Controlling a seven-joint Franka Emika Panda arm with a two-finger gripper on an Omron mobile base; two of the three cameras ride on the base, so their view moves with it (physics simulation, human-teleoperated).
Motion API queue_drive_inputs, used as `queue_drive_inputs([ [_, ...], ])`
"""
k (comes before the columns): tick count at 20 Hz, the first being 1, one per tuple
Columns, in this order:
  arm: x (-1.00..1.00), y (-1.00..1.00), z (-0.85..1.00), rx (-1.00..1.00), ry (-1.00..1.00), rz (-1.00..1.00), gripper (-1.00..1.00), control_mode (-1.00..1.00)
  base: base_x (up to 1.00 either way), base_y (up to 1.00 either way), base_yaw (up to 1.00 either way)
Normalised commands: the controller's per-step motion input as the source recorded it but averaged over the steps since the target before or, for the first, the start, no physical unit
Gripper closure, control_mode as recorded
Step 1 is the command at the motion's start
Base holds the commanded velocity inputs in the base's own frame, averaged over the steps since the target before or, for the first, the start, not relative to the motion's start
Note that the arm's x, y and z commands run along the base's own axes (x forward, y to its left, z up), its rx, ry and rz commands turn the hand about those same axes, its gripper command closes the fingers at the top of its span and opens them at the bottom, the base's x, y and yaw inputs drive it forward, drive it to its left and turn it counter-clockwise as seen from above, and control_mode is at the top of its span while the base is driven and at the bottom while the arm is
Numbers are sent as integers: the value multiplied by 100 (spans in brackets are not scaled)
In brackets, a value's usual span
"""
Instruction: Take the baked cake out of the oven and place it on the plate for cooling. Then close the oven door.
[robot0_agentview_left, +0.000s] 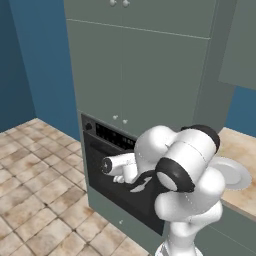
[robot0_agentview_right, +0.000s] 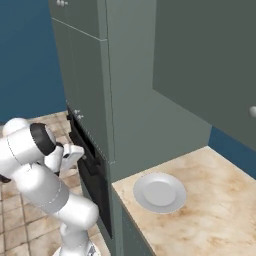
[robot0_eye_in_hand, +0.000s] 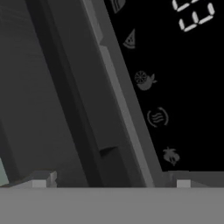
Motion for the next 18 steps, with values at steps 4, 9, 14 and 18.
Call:
queue_drive_inputs([
  [4, 21, -2, -17, 0, 0, -1, -100, -100, 0, 0, 0],
  [9, 26, 0, -18, -1, 0, 0, -100, -100, 0, 0, 0],
  [14, 25, 0, -26, -2, 0, 0, -100, -100, 0, 0, 0],
  [18, 23, 0, -34, -4, 0, 0, -100, -100, 0, 0, 0],
])
